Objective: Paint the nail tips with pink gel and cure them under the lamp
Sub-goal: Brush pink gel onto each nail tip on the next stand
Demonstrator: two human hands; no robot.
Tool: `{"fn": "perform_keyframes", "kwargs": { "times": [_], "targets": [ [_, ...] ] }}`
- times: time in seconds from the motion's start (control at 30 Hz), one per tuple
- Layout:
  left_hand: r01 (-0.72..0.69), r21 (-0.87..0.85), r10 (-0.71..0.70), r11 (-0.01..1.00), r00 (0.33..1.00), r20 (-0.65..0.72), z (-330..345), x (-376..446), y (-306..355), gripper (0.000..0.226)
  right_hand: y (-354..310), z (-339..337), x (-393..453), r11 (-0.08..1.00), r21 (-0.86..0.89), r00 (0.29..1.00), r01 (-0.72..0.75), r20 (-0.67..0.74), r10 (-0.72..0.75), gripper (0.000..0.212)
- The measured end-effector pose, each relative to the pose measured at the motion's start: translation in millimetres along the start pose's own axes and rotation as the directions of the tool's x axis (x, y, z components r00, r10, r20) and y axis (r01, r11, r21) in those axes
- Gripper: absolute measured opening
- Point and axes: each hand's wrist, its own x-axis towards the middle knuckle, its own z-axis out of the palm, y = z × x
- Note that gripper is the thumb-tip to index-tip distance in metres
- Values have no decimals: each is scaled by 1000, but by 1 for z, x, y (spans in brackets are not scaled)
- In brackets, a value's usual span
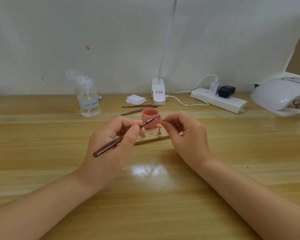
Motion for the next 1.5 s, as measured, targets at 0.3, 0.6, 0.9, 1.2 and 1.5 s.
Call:
{"fn": "perform_keyframes", "kwargs": {
  "times": [0.3,0.6,0.9,1.2,1.5],
  "targets": [
    [-21,-20,22,1000,1000,19,0,0,1,16,-1,0,1,1000,-1,1000,-4,-5,4,5],
    [-91,18,91,996,996,21,-4,-1,0,14,-1,-1,0,1000,4,1000,-14,-1,14,4],
    [-99,119,90,988,993,73,0,0,5,18,-1,-1,0,1000,-3,1000,-23,3,23,4],
    [-75,92,75,993,997,-1,-2,-1,3,15,0,0,0,1000,-16,1000,-26,-3,26,3],
    [-92,140,89,986,996,29,-2,-2,3,13,-1,0,-1,998,31,999,-47,-1,48,5]
  ]
}}
